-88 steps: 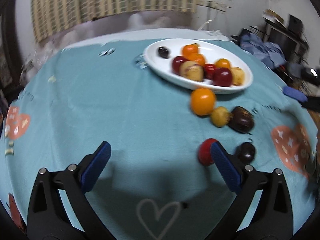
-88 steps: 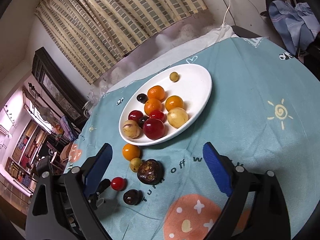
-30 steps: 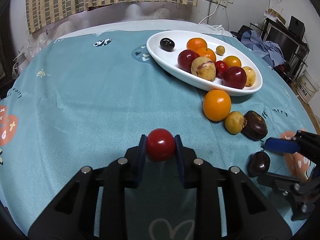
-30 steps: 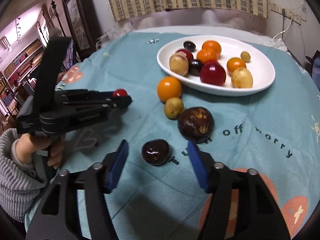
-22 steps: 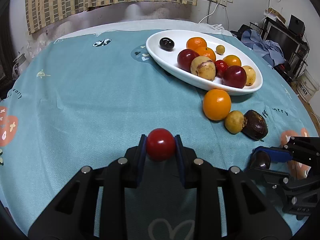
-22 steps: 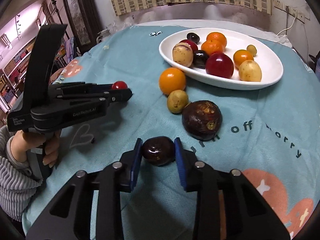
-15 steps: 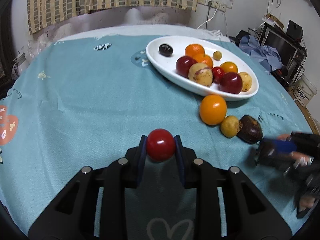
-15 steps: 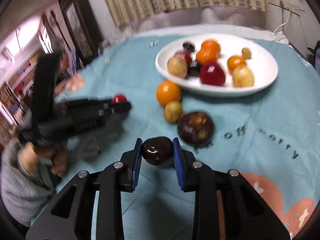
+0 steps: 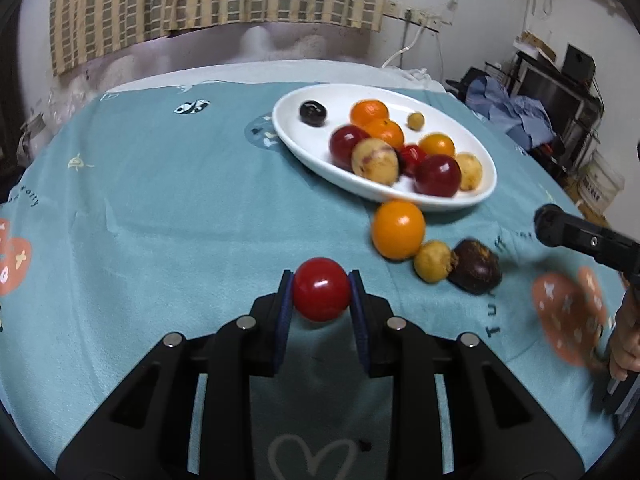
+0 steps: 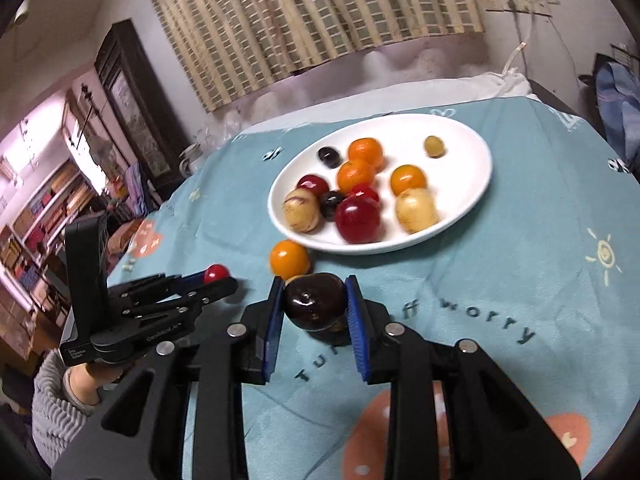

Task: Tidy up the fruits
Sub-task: 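Place the red tomato on the plate with the left gripper while the right places the dark plum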

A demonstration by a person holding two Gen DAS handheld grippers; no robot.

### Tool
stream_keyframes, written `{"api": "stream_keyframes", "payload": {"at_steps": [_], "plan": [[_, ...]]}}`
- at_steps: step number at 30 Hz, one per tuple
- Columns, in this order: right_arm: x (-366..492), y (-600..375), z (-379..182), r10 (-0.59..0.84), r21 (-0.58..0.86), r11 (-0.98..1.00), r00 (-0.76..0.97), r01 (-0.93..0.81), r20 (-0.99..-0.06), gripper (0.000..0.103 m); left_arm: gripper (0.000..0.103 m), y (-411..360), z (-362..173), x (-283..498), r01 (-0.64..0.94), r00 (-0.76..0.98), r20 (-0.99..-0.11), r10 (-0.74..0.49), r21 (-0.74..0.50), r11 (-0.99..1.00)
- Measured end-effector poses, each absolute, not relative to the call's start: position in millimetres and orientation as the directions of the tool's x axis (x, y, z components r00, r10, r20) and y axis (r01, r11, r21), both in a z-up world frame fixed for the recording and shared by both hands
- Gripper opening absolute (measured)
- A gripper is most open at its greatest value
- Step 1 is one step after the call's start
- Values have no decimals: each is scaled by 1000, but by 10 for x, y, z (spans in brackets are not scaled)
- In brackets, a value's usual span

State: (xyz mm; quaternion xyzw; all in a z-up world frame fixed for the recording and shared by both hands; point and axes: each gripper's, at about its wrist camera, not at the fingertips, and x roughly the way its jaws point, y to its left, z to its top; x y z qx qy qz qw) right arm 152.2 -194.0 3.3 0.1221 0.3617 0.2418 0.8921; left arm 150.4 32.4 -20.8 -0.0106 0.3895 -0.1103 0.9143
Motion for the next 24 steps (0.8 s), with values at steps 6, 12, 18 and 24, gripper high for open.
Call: {"api": "stream_keyframes", "payload": {"at_steps": [6, 12, 18, 24], "plan": [[1722, -2103, 142, 541, 458, 834, 619, -307, -570, 30, 27, 346, 174, 1772, 190, 710, -667, -227, -130, 973], [2322, -2219, 278, 468, 429, 871, 664, -238, -583, 30, 27, 209, 408, 2399, 196, 725, -654, -214, -101, 975], [2925, -2374, -33, 462, 515, 848, 649, -125, -604, 32, 28, 63, 137, 2960, 195, 689, -686, -232, -134, 972], [3027, -2472, -118, 493, 582, 807, 658, -101, -569, 76, 66, 80, -10, 3065, 180, 690, -681, -245, -166, 970]]}}
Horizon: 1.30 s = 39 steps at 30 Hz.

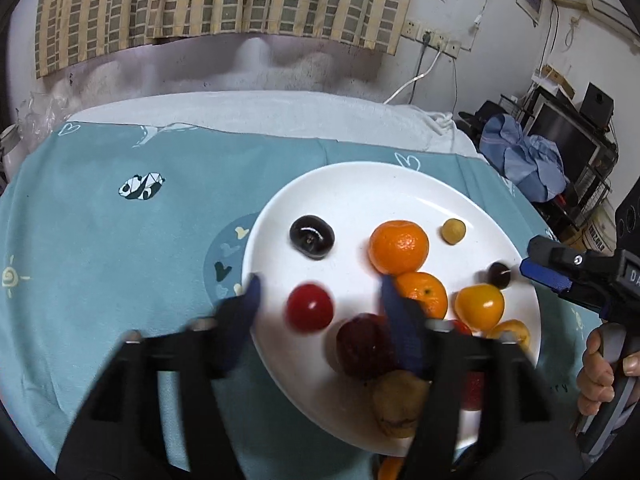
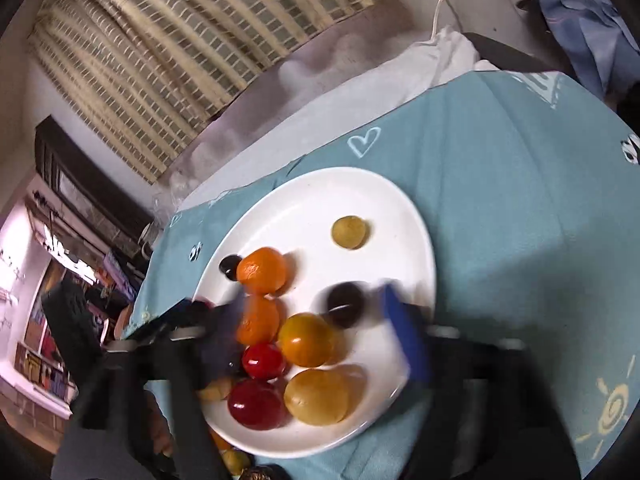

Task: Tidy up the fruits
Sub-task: 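Place the red tomato on the plate with the left gripper while the right places the dark plum, then grasp the large dark brown fruit with the right gripper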

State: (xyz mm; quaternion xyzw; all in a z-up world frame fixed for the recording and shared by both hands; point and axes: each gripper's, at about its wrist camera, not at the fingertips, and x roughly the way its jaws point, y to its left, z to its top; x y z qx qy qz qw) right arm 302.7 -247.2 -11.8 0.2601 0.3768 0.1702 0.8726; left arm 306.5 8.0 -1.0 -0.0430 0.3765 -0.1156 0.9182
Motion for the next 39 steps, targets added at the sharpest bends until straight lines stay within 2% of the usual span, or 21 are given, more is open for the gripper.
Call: {"api": "stream_keyframes", "payload": {"at_steps": [2, 4, 6, 7, 12, 14, 19, 25, 29, 31, 35, 39], "plan": [[2947, -2502, 3, 490, 578, 808, 679, -117, -547, 76, 66, 87, 41, 3016, 182, 697, -674, -243, -162, 970], [2830, -2517, 151, 523, 607, 781, 684, -146, -508, 76, 72, 108, 128, 2929, 174, 712, -659, -242, -169, 970], [2656, -2503, 335, 556, 628, 757, 686, -183, -469, 76, 87, 159, 224, 2765, 158, 734, -636, -237, -180, 971], [2566, -2487, 403, 563, 628, 752, 688, -198, -457, 77, 90, 187, 259, 2660, 150, 745, -625, -232, -182, 972], [2107, -2360, 448, 556, 593, 776, 680, -216, -479, 87, 98, 326, 202, 2079, 85, 754, -632, -179, -176, 981], [1894, -2359, 316, 558, 606, 768, 683, -209, -472, 87, 99, 385, 94, 1827, 51, 748, -645, -155, -177, 983], [1627, -2251, -11, 522, 555, 812, 648, -179, -555, 87, 99, 383, -80, 1452, 31, 718, -686, -118, -137, 990], [1521, -1902, 78, 475, 358, 878, 661, -317, -581, 87, 101, 415, -90, 1482, 29, 725, -680, -110, -129, 991], [1639, -1881, -95, 473, 365, 881, 599, -302, -646, 87, 101, 453, -184, 1616, 24, 676, -724, -138, -167, 986], [1621, -1871, -120, 463, 349, 886, 595, -304, -657, 83, 101, 407, -240, 1618, 37, 654, -742, -144, -159, 987], [1530, -1732, -120, 437, 262, 895, 599, -360, -671, 77, 101, 189, -242, 1559, 100, 663, -740, -116, -67, 993], [1511, -1523, -238, 365, 132, 909, 604, -395, -709, 65, 101, 28, -189, 1462, 140, 691, -719, -77, 29, 990]]}}
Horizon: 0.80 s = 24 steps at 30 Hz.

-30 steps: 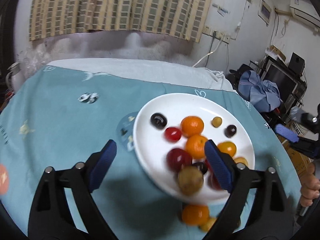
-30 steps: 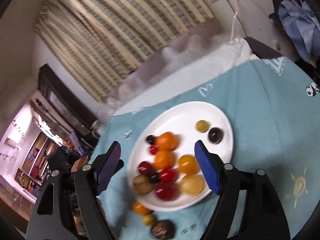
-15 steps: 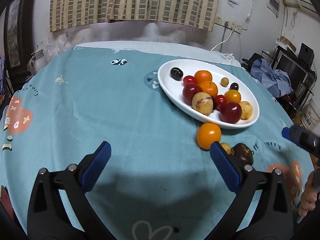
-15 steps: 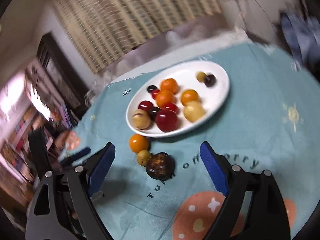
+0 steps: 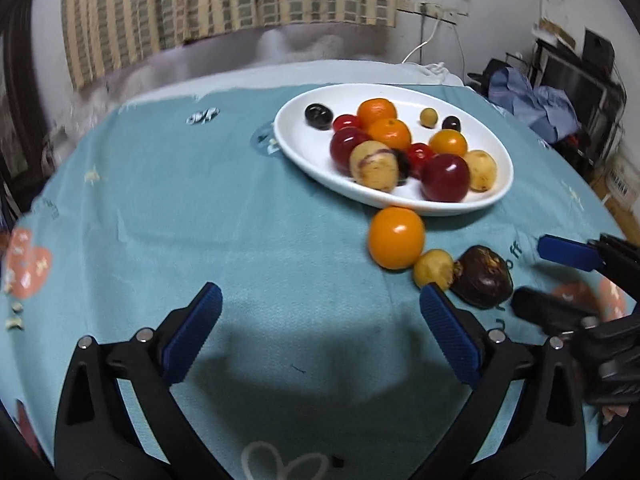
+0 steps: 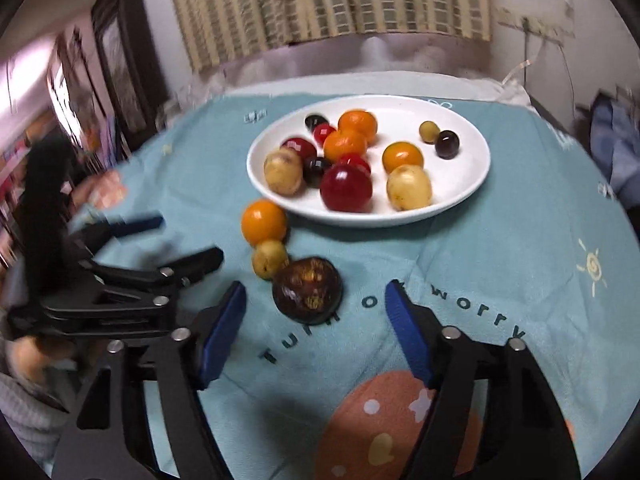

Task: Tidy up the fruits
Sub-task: 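Grasp the large dark brown fruit with the right gripper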

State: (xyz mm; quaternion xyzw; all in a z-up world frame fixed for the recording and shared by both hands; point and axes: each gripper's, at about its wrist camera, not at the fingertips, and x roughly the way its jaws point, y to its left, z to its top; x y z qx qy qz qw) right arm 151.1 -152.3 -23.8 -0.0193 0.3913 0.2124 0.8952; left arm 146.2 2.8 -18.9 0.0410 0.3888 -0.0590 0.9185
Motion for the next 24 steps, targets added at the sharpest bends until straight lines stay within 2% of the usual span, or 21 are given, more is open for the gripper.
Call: {"api": "stream_keyframes", "payload": {"at_steps": [5, 9, 17, 19, 21, 24], "plan": [[1586, -1483, -335, 359, 117, 906, 592, -408, -722, 60, 101, -6, -199, 1508, 159, 682, -728, -78, 43, 986], [1693, -1505, -389, 402, 184, 893, 546, -410, -735, 48, 101, 10, -260, 1536, 151, 660, -749, -58, 57, 987], [1814, -1468, -429, 423, 237, 890, 515, -389, -746, 45, 101, 79, -250, 1564, 118, 657, -753, -38, 53, 992], [1794, -1465, -409, 428, 236, 885, 506, -401, -749, 44, 101, 70, -210, 1538, 137, 667, -742, -70, 30, 990], [1779, -1585, -303, 468, 282, 870, 502, -404, -727, 44, 101, 62, -193, 1531, 151, 671, -735, -95, 11, 988], [1718, -1907, -16, 472, 317, 881, 598, -351, -648, 44, 101, 19, -210, 1532, 167, 660, -740, -128, -21, 986]]}}
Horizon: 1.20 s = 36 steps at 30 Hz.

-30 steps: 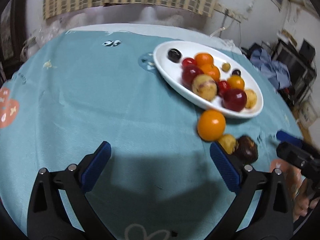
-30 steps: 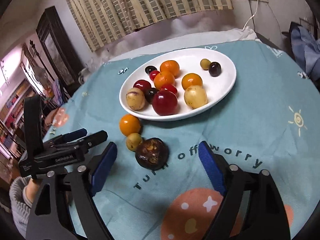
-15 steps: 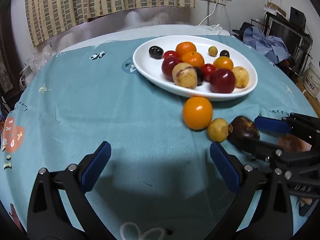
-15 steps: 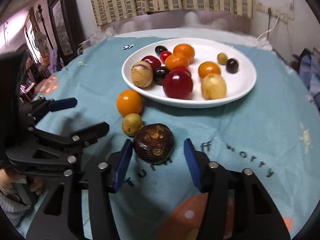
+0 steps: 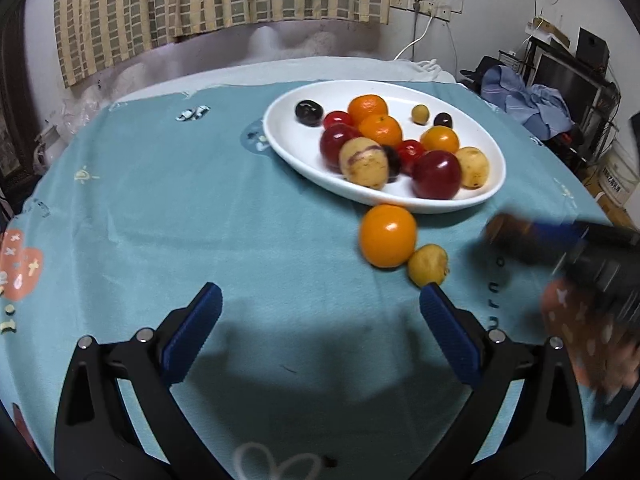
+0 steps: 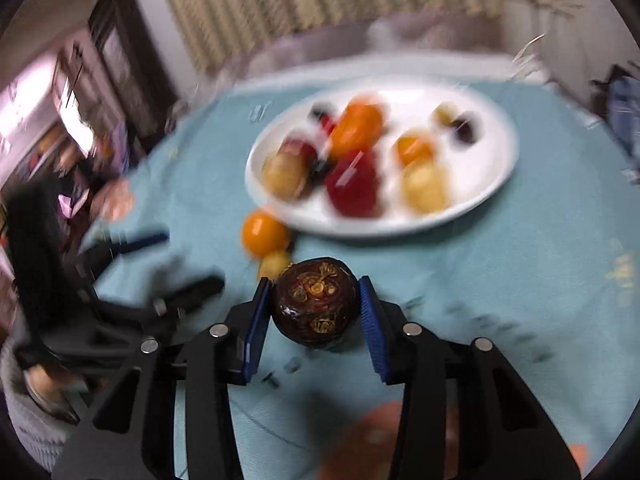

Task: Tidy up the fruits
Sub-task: 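Grasp the large dark brown fruit with the right gripper, then grasp the small yellow fruit with the left gripper while the right holds the brown fruit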

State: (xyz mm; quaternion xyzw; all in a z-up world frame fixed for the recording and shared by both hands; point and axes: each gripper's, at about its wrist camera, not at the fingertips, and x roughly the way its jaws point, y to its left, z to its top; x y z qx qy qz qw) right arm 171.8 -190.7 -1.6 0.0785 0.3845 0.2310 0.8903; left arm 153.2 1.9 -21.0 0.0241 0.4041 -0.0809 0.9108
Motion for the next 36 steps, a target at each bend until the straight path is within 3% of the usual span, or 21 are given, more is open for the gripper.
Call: {"api": "stream_keyframes", "payload": {"at_steps": [4, 16, 19, 21, 22, 29, 36], "plan": [[1682, -2155, 132, 473, 381, 878, 654, -290, -591, 44, 101, -108, -221, 1525, 176, 651, -744, -149, -43, 983], [1762, -2171, 115, 500, 432, 859, 629, -274, -595, 44, 99, -550, -247, 1698, 182, 648, -758, -79, 54, 982], [1776, -2173, 81, 500, 441, 858, 621, -263, -604, 44, 92, -588, -295, 1734, 208, 634, -767, -93, 53, 977], [1783, -2161, 65, 501, 442, 858, 615, -262, -608, 44, 74, -619, -341, 1783, 232, 615, -780, -115, 40, 972], [1777, -2160, 58, 501, 442, 858, 614, -261, -610, 44, 71, -627, -365, 1803, 235, 610, -784, -116, 39, 971], [1803, -2122, -15, 498, 435, 862, 600, -261, -626, 44, 70, -624, -378, 1913, 238, 604, -784, -143, 7, 971], [1837, -2117, -86, 495, 437, 864, 586, -251, -642, 44, 59, -648, -387, 1835, 272, 604, -781, -157, 17, 962]]}}
